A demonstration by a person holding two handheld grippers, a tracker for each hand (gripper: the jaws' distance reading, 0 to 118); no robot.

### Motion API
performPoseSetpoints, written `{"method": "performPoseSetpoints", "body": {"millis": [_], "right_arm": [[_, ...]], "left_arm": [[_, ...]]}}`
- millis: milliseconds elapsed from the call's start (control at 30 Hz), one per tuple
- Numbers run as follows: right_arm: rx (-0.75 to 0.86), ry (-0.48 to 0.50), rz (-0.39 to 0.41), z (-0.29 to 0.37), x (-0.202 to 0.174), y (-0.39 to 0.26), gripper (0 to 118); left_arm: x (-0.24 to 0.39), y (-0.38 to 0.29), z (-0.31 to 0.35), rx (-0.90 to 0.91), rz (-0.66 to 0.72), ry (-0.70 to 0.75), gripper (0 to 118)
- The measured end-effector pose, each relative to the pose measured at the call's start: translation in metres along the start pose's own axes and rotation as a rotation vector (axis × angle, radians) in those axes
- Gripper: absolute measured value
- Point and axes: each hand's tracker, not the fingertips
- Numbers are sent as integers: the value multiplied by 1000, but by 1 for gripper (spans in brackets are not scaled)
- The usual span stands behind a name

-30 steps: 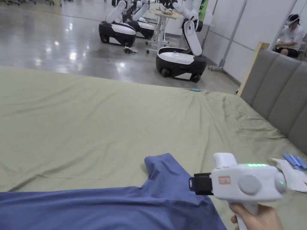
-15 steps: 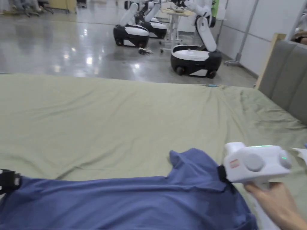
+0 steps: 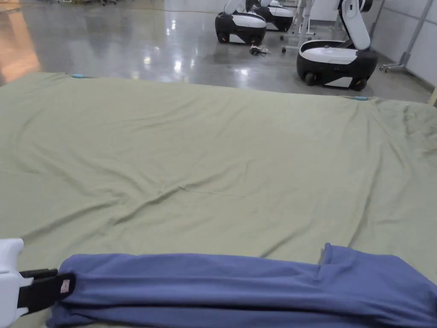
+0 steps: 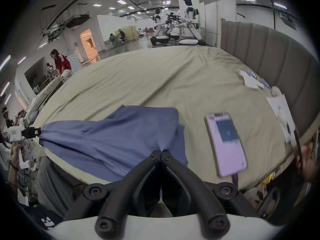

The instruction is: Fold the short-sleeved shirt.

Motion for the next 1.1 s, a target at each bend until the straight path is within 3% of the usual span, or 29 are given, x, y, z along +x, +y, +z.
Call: {"method": "performPoseSetpoints", "body": {"millis": [200, 233, 267, 367, 400, 433, 467, 500, 533, 567, 600, 667, 800, 967, 1100], "right_arm": [[-10, -45, -48, -13, 11, -18, 0], [-2, -34, -91, -13, 15, -17, 0], [-10, -13, -112, -14, 16, -16, 0], [-1, -27, -80, -18, 10, -19, 1], [1, -25, -67, -19, 7, -21, 10], [4, -13, -55, -19, 4, -22, 28], [9, -5, -47, -17, 3, -24, 55], [20, 3, -48, -12, 0, -25, 63], [58, 9, -64, -3, -4, -24, 62], [112, 9, -83, 9, -7, -23, 49], [163, 42, -95, 21, -8, -23, 67], [243, 123, -120, 42, -16, -20, 69], [427, 133, -133, 84, -44, -15, 77], [553, 43, 3, 107, -93, -11, 83], [604, 69, 110, 120, -124, -10, 82]], "left_arm": [[-27, -11, 11, 55, 130, -64, 6], [-26, -11, 14, 70, 137, -48, 6], [-26, -11, 14, 73, 129, -48, 6], [-17, -14, 10, 68, 58, -24, 11], [-14, -17, 10, 85, 27, -36, 27], [-12, -21, 12, 128, -4, -54, 52], [-11, -23, 16, 162, -16, -41, 75], [-4, -24, 21, 194, -24, -35, 77], [1, -25, 32, 246, -31, -30, 77], [8, -26, 43, 308, -53, -28, 77], [18, -27, 58, 373, -90, -14, 77], [46, -29, 83, 531, -183, 66, 77], [82, -34, 115, 690, -248, 166, 77], [128, -38, 137, 776, -303, 189, 77], [151, -38, 144, 779, -322, 190, 77]]}}
